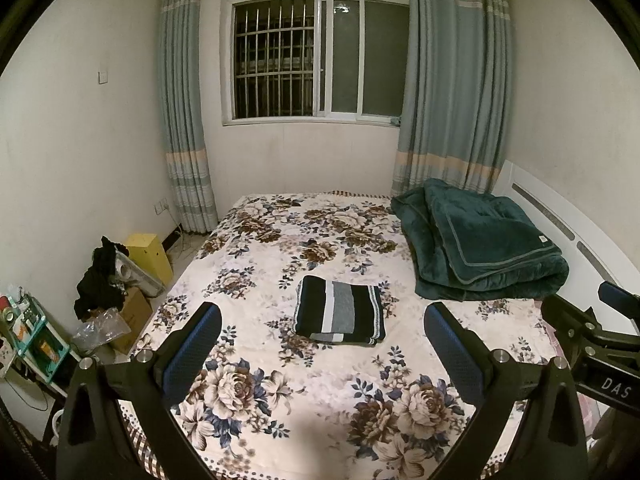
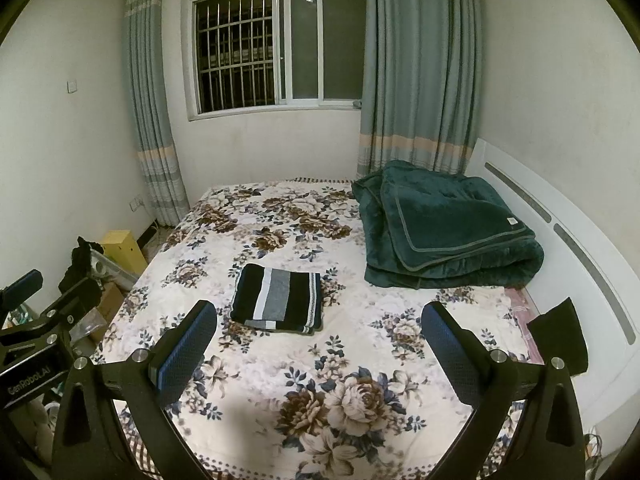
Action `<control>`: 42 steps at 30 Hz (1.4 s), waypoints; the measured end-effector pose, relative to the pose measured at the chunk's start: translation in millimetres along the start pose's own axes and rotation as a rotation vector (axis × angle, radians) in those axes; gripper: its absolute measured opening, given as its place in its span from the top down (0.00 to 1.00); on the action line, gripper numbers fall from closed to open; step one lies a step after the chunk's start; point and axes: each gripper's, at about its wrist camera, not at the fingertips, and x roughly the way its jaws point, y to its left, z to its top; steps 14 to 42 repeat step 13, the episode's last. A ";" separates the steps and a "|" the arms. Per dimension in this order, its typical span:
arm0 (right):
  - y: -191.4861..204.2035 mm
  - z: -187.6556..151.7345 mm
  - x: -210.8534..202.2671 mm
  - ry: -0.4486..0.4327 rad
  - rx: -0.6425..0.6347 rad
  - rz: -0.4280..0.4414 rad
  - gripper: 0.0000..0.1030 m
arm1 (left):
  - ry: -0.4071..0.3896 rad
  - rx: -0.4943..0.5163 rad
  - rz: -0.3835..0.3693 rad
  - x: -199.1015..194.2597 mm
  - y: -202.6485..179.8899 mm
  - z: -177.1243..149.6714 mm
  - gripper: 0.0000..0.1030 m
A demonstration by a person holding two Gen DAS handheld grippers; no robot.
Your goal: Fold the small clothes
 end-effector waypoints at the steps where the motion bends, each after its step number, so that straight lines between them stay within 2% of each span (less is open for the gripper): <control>1: 0.0 0.2 0.3 0.000 -0.001 0.000 0.00 | 0.000 0.003 -0.002 0.8 -1.0 -0.8 0.00; 42: 2.3 -3.2 -1.9 -0.001 0.004 -0.007 0.00 | -0.013 0.011 -0.002 -1.8 6.2 4.4 0.00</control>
